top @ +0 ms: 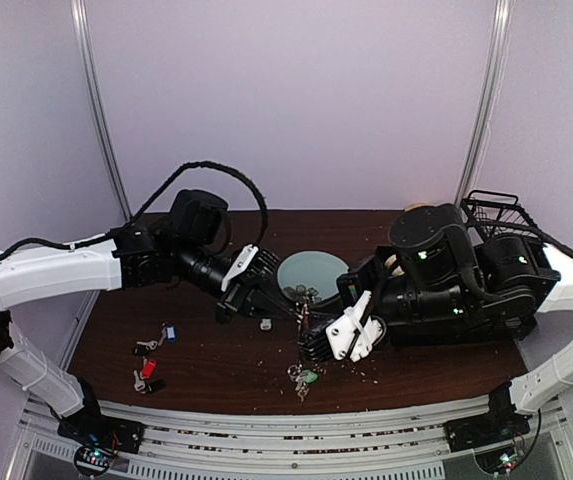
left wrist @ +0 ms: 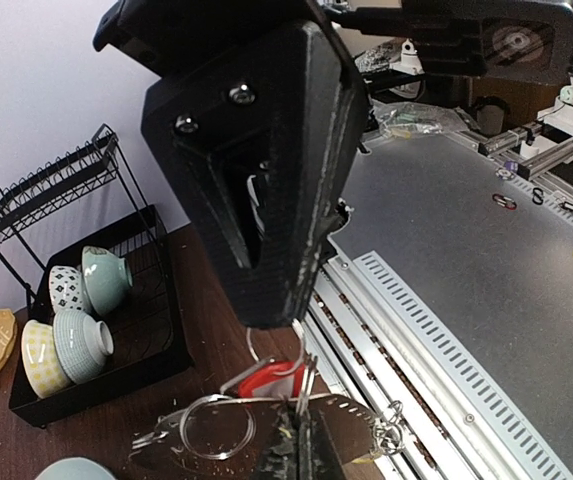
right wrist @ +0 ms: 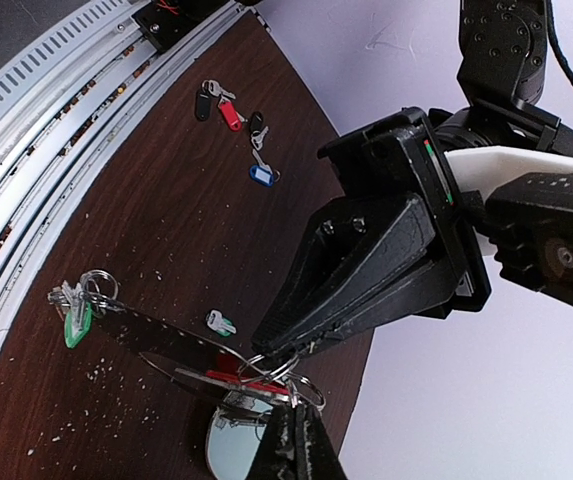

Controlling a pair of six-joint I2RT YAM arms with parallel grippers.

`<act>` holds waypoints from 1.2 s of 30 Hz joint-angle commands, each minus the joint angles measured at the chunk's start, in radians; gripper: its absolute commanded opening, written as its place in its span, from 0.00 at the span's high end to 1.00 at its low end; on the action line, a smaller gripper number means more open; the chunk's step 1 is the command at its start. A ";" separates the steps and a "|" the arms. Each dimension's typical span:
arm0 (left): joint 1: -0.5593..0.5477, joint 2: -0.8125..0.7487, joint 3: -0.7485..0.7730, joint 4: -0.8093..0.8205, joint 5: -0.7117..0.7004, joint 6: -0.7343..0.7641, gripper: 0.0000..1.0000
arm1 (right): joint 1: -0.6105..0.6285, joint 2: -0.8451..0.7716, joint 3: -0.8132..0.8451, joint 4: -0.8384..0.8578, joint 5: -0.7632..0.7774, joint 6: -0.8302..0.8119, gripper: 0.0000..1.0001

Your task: Put the keys on the keyring

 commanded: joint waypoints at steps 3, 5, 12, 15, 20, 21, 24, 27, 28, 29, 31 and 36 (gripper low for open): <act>0.007 -0.030 -0.008 0.064 0.030 -0.009 1.00 | 0.005 -0.009 -0.015 -0.028 0.009 0.010 1.00; 0.007 -0.028 -0.006 0.065 0.031 -0.010 1.00 | 0.005 -0.011 -0.017 -0.035 0.009 0.013 1.00; 0.006 -0.027 -0.005 0.064 0.032 -0.011 1.00 | 0.005 -0.022 -0.012 -0.055 -0.012 0.024 1.00; 0.007 -0.023 -0.002 0.064 0.032 -0.014 1.00 | 0.007 -0.028 -0.014 -0.035 -0.032 0.029 1.00; 0.006 -0.025 -0.003 0.064 0.034 -0.016 1.00 | 0.007 -0.027 -0.025 -0.012 -0.031 0.011 1.00; 0.007 -0.025 -0.003 0.065 0.034 -0.015 1.00 | 0.006 -0.027 -0.026 -0.010 -0.031 0.007 1.00; 0.006 -0.026 -0.005 0.064 0.033 -0.015 1.00 | 0.007 -0.024 -0.024 -0.002 -0.034 0.004 1.00; 0.007 -0.023 -0.003 0.064 0.035 -0.016 1.00 | 0.006 -0.023 -0.027 0.011 -0.032 0.006 1.00; 0.007 -0.022 -0.003 0.066 0.035 -0.017 1.00 | 0.006 -0.021 -0.027 0.015 -0.027 0.007 1.00; 0.006 -0.022 -0.003 0.065 0.035 -0.018 1.00 | 0.007 -0.019 -0.025 0.019 -0.024 0.007 1.00; 0.006 -0.022 -0.002 0.062 0.035 -0.019 1.00 | 0.006 -0.016 -0.024 0.026 -0.023 0.005 1.00; 0.006 -0.018 0.001 0.058 0.043 -0.015 1.00 | 0.006 -0.010 -0.026 0.036 -0.010 -0.001 1.00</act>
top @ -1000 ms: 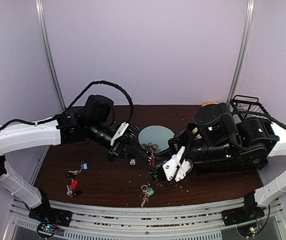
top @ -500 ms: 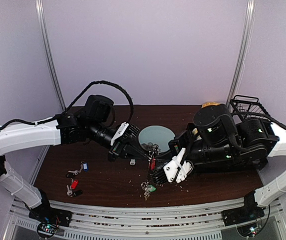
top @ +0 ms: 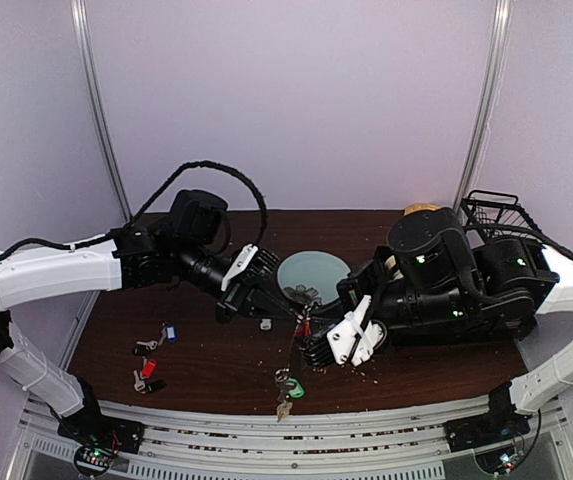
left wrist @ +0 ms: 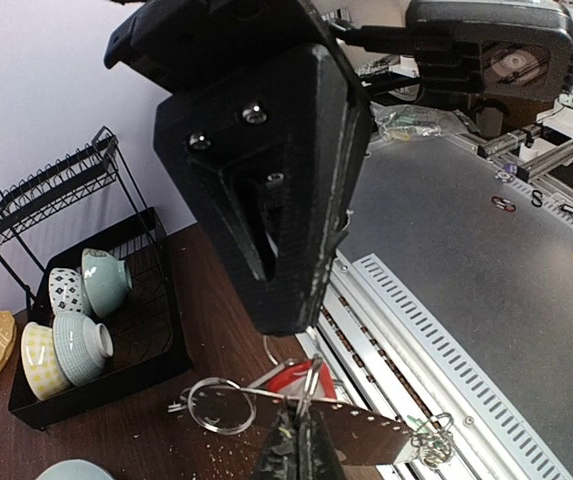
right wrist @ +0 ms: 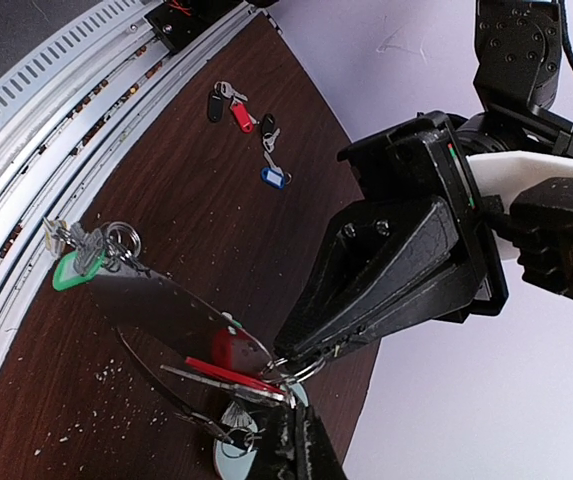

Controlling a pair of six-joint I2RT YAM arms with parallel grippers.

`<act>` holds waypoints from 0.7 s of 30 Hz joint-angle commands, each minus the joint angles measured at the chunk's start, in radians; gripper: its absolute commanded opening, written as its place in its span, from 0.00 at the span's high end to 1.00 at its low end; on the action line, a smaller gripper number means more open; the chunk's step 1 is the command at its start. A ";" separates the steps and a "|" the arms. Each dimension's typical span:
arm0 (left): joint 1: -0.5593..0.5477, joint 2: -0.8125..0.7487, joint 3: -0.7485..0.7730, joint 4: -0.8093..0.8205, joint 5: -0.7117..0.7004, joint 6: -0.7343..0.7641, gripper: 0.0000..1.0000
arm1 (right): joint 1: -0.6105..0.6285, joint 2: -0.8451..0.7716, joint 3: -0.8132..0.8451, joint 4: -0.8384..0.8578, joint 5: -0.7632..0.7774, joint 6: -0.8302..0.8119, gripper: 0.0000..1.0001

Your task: Put the keys on the keyring

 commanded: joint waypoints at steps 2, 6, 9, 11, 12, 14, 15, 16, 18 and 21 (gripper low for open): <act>0.007 -0.020 0.003 0.045 0.038 -0.005 1.00 | 0.006 -0.008 -0.015 0.049 0.019 -0.003 1.00; 0.006 -0.018 0.003 0.047 0.040 -0.007 1.00 | 0.007 0.000 -0.019 0.072 0.036 0.003 1.00; 0.006 -0.018 0.004 0.045 0.040 -0.009 1.00 | 0.007 0.005 -0.021 0.099 0.044 0.006 1.00; 0.005 -0.018 0.003 0.045 0.042 -0.008 1.00 | 0.007 0.005 -0.022 0.116 0.050 0.001 1.00; 0.005 -0.018 0.004 0.046 0.042 -0.009 1.00 | 0.006 0.005 -0.022 0.122 0.051 0.001 1.00; 0.005 -0.018 0.003 0.047 0.042 -0.010 1.00 | 0.007 0.003 -0.024 0.125 0.058 -0.002 1.00; 0.005 -0.018 0.003 0.048 0.042 -0.010 1.00 | 0.006 0.002 -0.026 0.126 0.057 -0.001 1.00; 0.006 -0.018 0.003 0.050 0.041 -0.011 1.00 | 0.006 0.000 -0.027 0.128 0.056 -0.001 1.00; 0.005 -0.018 0.003 0.051 0.039 -0.014 1.00 | 0.006 -0.001 -0.029 0.123 0.046 0.000 1.00; 0.004 -0.022 0.003 0.053 0.038 -0.012 1.00 | 0.006 -0.016 -0.038 0.108 0.032 -0.001 1.00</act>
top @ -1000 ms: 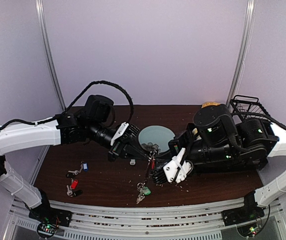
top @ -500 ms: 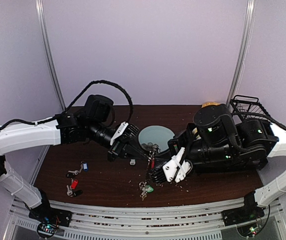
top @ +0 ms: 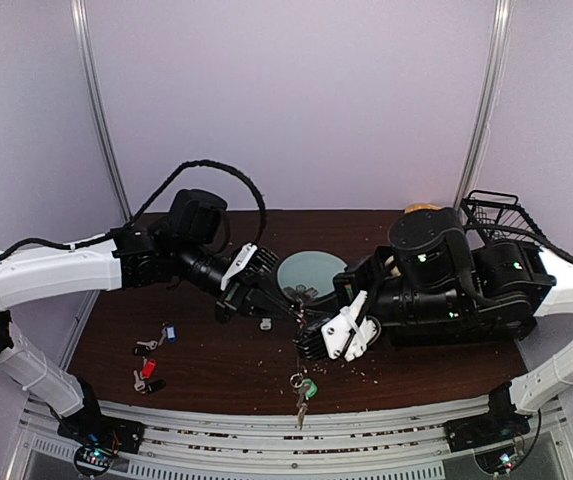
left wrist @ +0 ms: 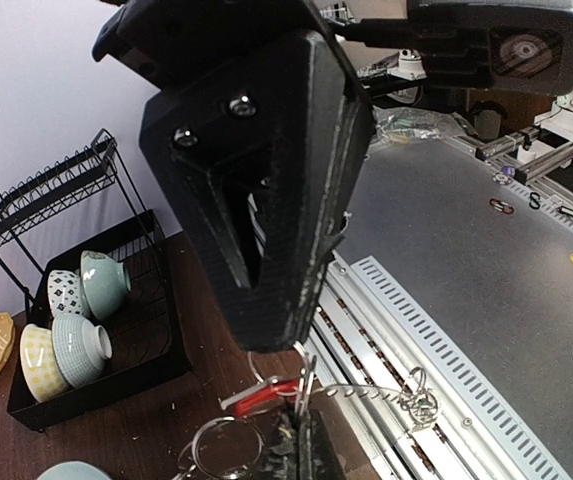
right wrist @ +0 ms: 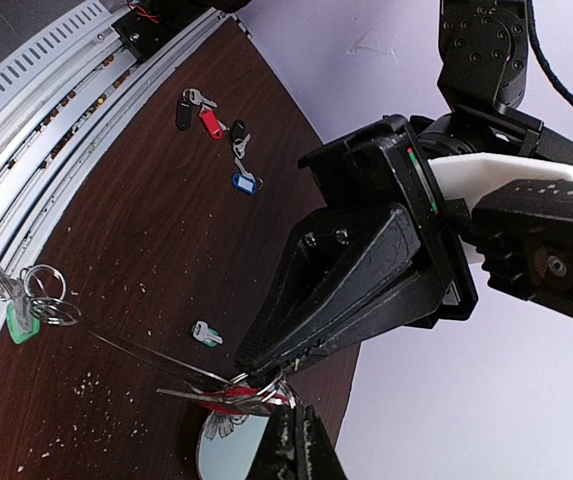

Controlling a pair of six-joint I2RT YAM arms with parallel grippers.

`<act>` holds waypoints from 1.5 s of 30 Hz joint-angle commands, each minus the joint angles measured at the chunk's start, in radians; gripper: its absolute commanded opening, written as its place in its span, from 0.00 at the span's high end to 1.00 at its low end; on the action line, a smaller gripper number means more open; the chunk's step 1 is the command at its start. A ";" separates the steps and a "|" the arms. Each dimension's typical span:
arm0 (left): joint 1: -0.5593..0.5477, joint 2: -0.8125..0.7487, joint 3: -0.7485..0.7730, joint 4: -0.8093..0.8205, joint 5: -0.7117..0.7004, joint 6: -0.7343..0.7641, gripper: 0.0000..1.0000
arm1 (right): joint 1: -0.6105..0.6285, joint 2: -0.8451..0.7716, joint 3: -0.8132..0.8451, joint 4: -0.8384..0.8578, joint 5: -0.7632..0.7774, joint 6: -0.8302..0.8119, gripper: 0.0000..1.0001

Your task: Put the keys on the keyring

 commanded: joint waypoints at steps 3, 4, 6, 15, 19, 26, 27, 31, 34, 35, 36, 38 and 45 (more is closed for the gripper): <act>0.005 -0.025 0.000 0.051 0.023 -0.009 1.00 | 0.005 -0.038 -0.029 0.020 0.004 0.011 1.00; 0.005 -0.024 0.002 0.051 0.024 -0.010 1.00 | 0.005 -0.041 -0.030 0.028 0.007 0.018 1.00; 0.006 -0.017 0.008 0.047 0.026 -0.012 1.00 | 0.005 -0.035 -0.024 0.039 0.007 0.028 1.00; 0.005 -0.018 0.009 0.043 0.027 -0.010 1.00 | 0.005 0.003 -0.022 0.083 0.013 0.021 1.00; 0.005 -0.024 0.008 0.045 0.026 -0.008 1.00 | 0.003 0.025 -0.025 0.108 0.029 0.016 1.00; 0.006 -0.037 0.000 0.051 0.017 -0.003 1.00 | -0.005 0.058 -0.023 0.121 0.043 0.017 1.00; 0.006 -0.041 -0.004 0.055 0.014 -0.004 1.00 | -0.008 0.061 -0.023 0.117 0.045 0.021 1.00; 0.005 -0.068 -0.037 0.102 -0.011 -0.010 1.00 | -0.020 0.081 -0.006 0.086 0.050 0.044 1.00; 0.006 -0.088 -0.067 0.163 -0.036 -0.029 1.00 | -0.021 0.092 0.006 0.081 0.051 0.061 1.00; 0.005 -0.098 -0.083 0.184 -0.044 -0.035 1.00 | -0.021 0.094 0.007 0.087 0.056 0.066 1.00; 0.005 -0.103 -0.091 0.205 -0.050 -0.042 1.00 | -0.023 0.094 0.005 0.091 0.060 0.068 1.00; 0.006 -0.116 -0.117 0.250 -0.064 -0.063 1.00 | -0.024 0.092 0.000 0.106 0.073 0.074 1.00; 0.006 -0.127 -0.154 0.332 -0.073 -0.111 1.00 | -0.023 0.072 -0.014 0.121 0.066 0.080 1.00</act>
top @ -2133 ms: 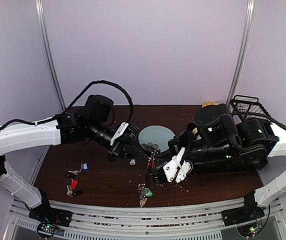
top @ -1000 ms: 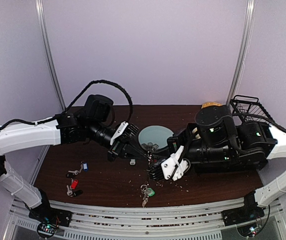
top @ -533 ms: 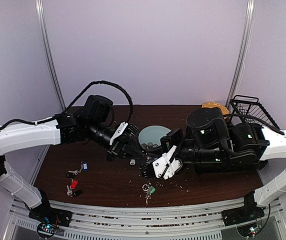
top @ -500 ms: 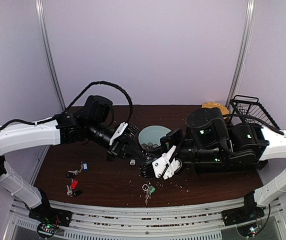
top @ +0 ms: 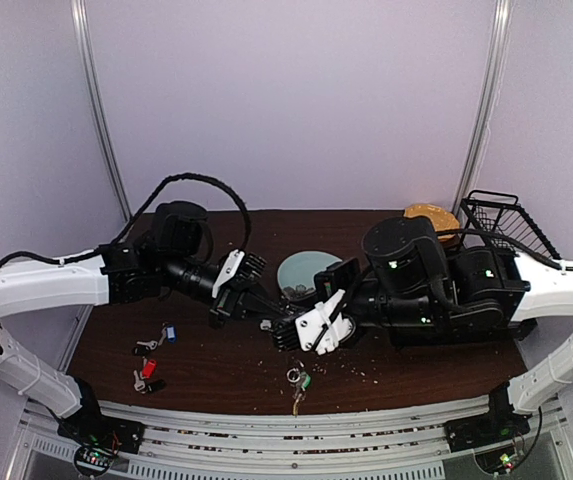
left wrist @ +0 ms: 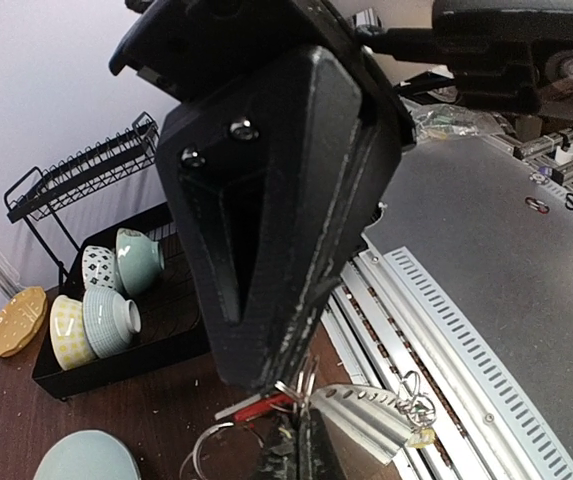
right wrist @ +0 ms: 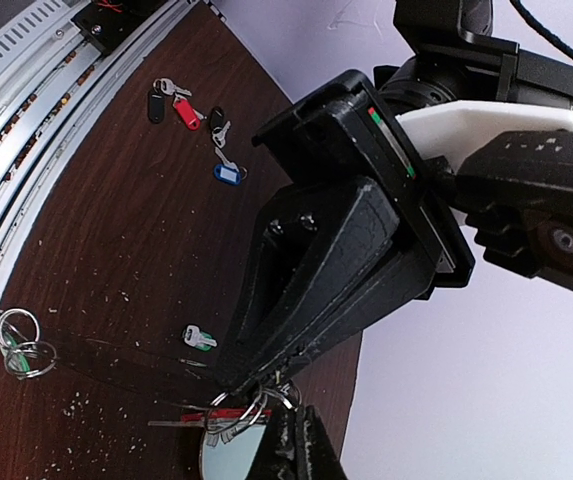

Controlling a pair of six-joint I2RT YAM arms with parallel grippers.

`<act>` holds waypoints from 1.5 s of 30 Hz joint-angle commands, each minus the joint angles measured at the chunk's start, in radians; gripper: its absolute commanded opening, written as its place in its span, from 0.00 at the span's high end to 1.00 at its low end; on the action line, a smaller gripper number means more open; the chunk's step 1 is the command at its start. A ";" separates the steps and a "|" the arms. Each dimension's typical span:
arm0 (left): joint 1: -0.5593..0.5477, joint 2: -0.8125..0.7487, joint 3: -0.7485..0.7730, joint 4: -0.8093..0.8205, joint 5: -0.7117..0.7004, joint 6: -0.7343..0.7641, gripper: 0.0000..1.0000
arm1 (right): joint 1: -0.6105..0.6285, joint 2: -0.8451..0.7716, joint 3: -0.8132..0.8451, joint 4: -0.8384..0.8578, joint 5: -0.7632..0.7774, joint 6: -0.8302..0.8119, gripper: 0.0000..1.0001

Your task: Put the keys on the keyring

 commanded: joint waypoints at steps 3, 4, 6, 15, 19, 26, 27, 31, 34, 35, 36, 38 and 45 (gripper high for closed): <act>-0.006 -0.041 -0.020 0.219 0.012 -0.059 1.00 | -0.006 -0.013 -0.008 0.033 0.013 0.028 0.98; -0.007 -0.042 -0.027 0.229 0.009 -0.065 1.00 | -0.007 -0.013 -0.009 0.039 0.013 0.029 0.96; -0.006 -0.041 -0.034 0.246 0.004 -0.079 1.00 | -0.007 -0.017 -0.012 0.051 0.015 0.032 0.94; -0.006 -0.043 -0.052 0.290 -0.003 -0.106 1.00 | -0.008 -0.028 -0.022 0.066 0.039 0.034 0.89; -0.006 -0.049 -0.061 0.308 -0.014 -0.115 1.00 | -0.007 -0.039 -0.020 0.070 0.063 0.036 0.88; -0.007 -0.052 -0.076 0.343 -0.035 -0.138 1.00 | -0.008 -0.055 -0.020 0.095 0.116 0.050 0.88; -0.006 -0.053 -0.076 0.347 -0.037 -0.140 1.00 | -0.008 -0.057 -0.020 0.094 0.115 0.050 0.88; -0.006 -0.052 -0.077 0.349 -0.044 -0.145 1.00 | -0.008 -0.060 -0.021 0.095 0.112 0.050 0.88; -0.006 -0.055 -0.077 0.350 -0.052 -0.144 1.00 | -0.008 -0.063 -0.019 0.099 0.127 0.051 0.88; -0.006 -0.056 -0.077 0.350 -0.054 -0.144 1.00 | -0.009 -0.066 -0.017 0.102 0.136 0.052 0.88; -0.006 -0.056 -0.079 0.350 -0.055 -0.144 1.00 | -0.008 -0.069 -0.016 0.106 0.141 0.058 0.88; -0.005 -0.057 -0.079 0.351 -0.058 -0.144 1.00 | -0.010 -0.078 -0.011 0.107 0.140 0.086 0.88; -0.006 -0.062 -0.080 0.352 -0.060 -0.144 1.00 | -0.012 -0.092 -0.013 0.078 0.095 0.112 0.88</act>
